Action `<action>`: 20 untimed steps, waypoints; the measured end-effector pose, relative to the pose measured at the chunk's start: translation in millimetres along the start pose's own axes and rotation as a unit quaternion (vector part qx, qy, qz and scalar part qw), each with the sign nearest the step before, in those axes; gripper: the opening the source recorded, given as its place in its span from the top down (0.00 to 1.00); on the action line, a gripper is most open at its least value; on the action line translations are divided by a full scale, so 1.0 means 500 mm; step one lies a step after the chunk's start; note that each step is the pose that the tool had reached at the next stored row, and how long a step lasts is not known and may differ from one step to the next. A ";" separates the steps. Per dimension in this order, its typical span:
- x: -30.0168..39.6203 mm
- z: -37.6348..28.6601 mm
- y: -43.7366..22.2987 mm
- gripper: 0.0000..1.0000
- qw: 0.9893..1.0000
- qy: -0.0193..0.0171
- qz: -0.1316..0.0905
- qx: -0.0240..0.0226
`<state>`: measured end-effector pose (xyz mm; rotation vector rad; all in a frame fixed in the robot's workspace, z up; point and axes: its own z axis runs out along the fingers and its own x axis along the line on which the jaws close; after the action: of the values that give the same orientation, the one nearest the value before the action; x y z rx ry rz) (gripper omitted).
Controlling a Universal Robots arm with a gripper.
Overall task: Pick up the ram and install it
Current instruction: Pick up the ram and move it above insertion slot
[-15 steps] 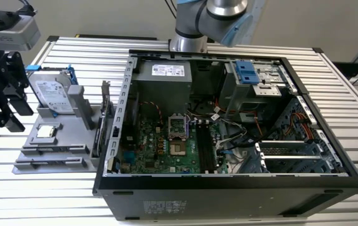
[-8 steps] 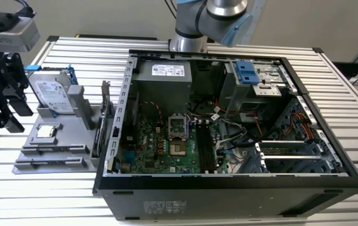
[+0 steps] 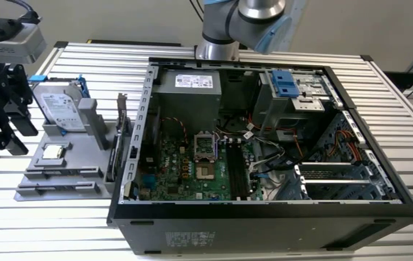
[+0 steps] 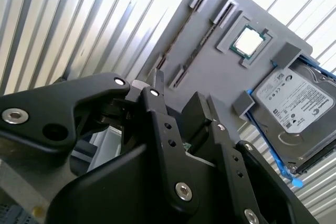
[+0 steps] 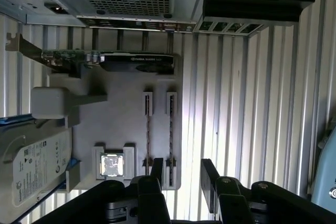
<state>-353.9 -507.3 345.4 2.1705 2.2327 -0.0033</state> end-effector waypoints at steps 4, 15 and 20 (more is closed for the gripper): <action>0.000 0.005 0.000 0.00 1.000 0.000 -0.002 0.000; 0.001 0.024 -0.001 0.00 1.000 0.002 -0.014 0.000; 0.001 0.031 -0.002 0.00 1.000 0.002 -0.016 0.000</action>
<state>-354.6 -507.3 329.7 2.1351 2.2696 0.0002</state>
